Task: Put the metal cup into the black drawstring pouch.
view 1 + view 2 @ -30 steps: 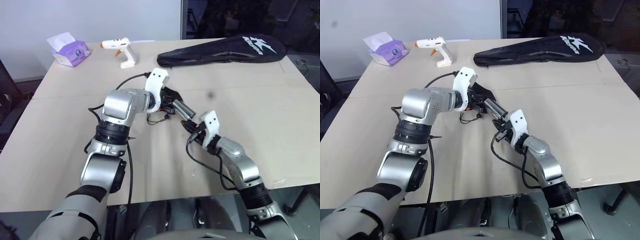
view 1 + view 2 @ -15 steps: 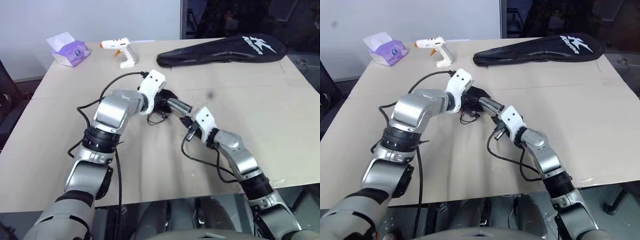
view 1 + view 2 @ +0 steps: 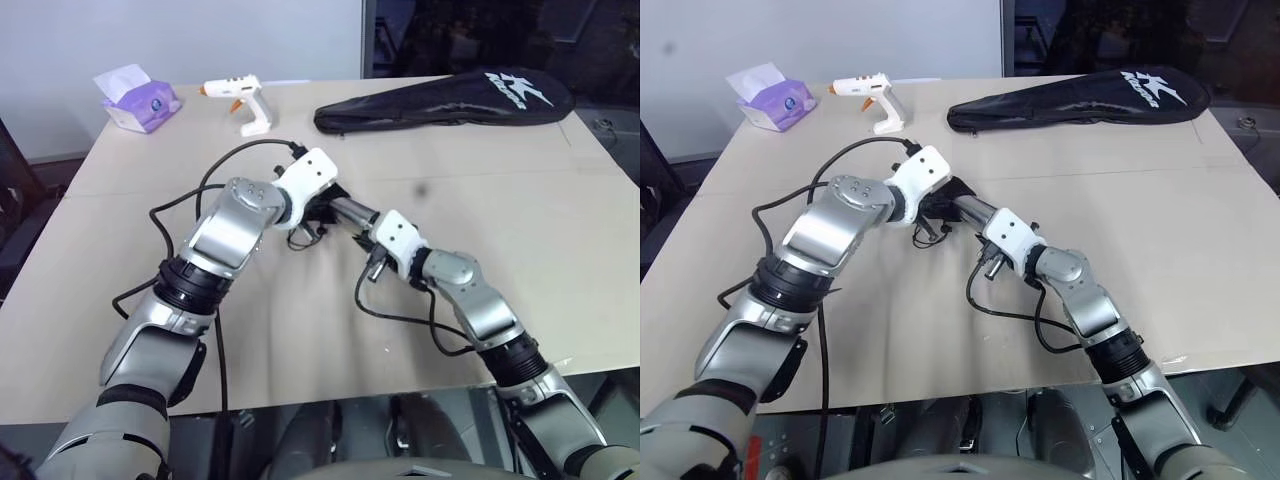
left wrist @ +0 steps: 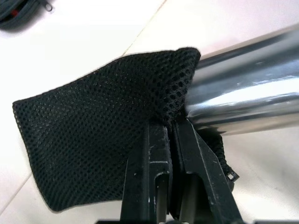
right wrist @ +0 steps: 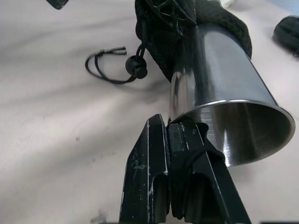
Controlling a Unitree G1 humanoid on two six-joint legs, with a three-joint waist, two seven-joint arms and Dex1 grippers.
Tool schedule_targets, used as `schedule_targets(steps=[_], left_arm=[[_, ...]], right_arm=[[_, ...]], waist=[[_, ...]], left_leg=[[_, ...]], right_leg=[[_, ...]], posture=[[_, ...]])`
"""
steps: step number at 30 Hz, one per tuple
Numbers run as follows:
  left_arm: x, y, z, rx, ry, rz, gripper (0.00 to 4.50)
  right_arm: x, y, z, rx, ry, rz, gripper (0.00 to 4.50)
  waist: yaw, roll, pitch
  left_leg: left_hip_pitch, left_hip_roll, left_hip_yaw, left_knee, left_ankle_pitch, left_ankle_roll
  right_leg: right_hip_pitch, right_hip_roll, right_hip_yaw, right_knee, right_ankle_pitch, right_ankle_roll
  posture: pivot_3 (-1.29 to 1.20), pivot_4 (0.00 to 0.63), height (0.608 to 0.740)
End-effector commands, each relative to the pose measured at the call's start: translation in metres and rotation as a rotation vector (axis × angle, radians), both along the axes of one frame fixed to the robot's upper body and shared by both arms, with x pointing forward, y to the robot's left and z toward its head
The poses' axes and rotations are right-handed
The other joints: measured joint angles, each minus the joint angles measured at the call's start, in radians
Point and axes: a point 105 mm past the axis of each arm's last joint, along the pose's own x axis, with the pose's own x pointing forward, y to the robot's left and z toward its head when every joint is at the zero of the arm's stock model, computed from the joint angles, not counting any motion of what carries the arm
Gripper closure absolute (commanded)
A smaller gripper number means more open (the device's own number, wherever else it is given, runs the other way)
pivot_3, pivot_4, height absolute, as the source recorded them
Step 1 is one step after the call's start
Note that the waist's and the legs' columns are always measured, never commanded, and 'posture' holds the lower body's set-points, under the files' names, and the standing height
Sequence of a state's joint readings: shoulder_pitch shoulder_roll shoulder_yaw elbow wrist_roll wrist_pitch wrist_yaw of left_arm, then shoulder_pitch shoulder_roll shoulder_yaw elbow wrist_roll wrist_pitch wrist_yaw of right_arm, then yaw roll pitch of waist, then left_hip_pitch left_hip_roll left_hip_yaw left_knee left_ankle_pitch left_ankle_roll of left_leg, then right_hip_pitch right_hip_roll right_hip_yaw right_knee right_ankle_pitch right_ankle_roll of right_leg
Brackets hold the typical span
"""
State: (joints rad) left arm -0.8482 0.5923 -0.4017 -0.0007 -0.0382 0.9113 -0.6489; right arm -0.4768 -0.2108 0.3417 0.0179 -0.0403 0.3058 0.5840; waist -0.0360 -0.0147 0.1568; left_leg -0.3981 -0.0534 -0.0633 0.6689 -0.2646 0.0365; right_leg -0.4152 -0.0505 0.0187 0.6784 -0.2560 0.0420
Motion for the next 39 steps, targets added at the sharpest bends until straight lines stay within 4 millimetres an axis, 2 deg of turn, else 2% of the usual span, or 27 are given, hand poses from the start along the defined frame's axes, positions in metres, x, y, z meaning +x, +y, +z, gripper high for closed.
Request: schedule_targets(steps=[1, 11, 14, 20, 24, 26, 31, 34, 39], left_arm=[[-0.015, -0.028, 0.004, 0.024, -0.056, -0.156, 4.50], [-0.024, -0.040, 0.015, -0.050, -0.070, -0.227, 4.50], [-0.027, -0.043, 0.014, -0.137, -0.017, -0.221, 4.50], [-0.026, -0.033, 0.006, -0.300, 0.128, -0.115, 4.50], [-0.029, -0.034, 0.001, -0.492, 0.308, -0.060, 4.50], [-0.030, -0.035, 0.000, -0.556, 0.368, -0.032, 4.50], [-0.021, -0.021, 0.004, -0.664, 0.424, 0.083, 4.50], [-0.015, -0.012, 0.006, -0.703, 0.435, 0.136, 4.50], [-0.015, -0.012, 0.004, -0.730, 0.474, 0.151, 4.50]], right_arm=[[-0.005, 0.021, 0.034, 0.048, -0.103, 0.077, 4.46], [-0.001, 0.030, 0.036, 0.094, -0.079, 0.093, 4.46], [0.000, 0.032, 0.039, 0.225, -0.015, 0.081, 4.46], [0.008, 0.020, 0.023, 0.243, 0.037, -0.006, 4.46], [0.012, 0.017, 0.026, 0.385, 0.116, -0.039, 4.46], [0.014, 0.018, 0.031, 0.517, 0.175, -0.051, 4.46], [0.015, 0.014, 0.042, 0.774, 0.271, -0.060, 4.46], [0.013, 0.008, 0.047, 0.848, 0.293, -0.058, 4.46], [0.006, 0.014, 0.037, 0.761, 0.311, -0.019, 4.46]], waist=[[-0.001, 0.000, 0.000], [0.001, 0.000, 0.000], [0.000, 0.000, 0.000], [-0.003, 0.000, 0.000], [-0.003, 0.000, 0.000], [-0.005, 0.000, 0.000], [-0.004, 0.000, 0.000], [-0.004, 0.000, 0.000], [-0.004, 0.000, 0.000]], left_leg=[[0.000, 0.000, 0.000, 0.000, 0.000, 0.000], [0.000, 0.000, 0.000, 0.000, 0.000, 0.000], [0.000, 0.000, 0.000, 0.000, 0.000, 0.000], [0.000, 0.000, 0.000, 0.000, 0.000, 0.000], [0.000, 0.000, 0.000, 0.000, 0.000, 0.000], [0.000, 0.000, -0.001, 0.000, 0.000, 0.000], [0.000, 0.000, -0.001, 0.000, 0.000, 0.000], [0.000, 0.000, -0.001, 0.000, 0.000, 0.000], [0.000, 0.000, -0.001, 0.000, 0.000, 0.000]], right_leg=[[0.000, 0.000, 0.000, 0.000, 0.000, 0.000], [0.000, 0.000, 0.000, 0.000, 0.000, 0.000], [0.000, 0.000, 0.000, 0.000, 0.000, 0.000], [0.000, 0.000, 0.000, 0.000, 0.000, 0.000], [0.000, 0.000, 0.000, 0.000, 0.000, 0.000], [0.000, 0.000, -0.001, 0.000, 0.000, 0.000], [0.000, 0.000, -0.001, 0.000, 0.000, 0.000], [0.000, 0.000, -0.001, 0.000, 0.000, 0.000], [0.000, 0.000, -0.001, 0.000, 0.000, 0.000]], posture=[[0.00, 0.150, 0.740], [0.00, 0.150, 0.740], [0.00, 0.150, 0.740], [0.00, 0.150, 0.740], [0.00, 0.150, 0.740], [0.00, 0.150, 0.740], [0.00, 0.150, 0.740], [0.00, 0.150, 0.740], [0.00, 0.150, 0.740]])
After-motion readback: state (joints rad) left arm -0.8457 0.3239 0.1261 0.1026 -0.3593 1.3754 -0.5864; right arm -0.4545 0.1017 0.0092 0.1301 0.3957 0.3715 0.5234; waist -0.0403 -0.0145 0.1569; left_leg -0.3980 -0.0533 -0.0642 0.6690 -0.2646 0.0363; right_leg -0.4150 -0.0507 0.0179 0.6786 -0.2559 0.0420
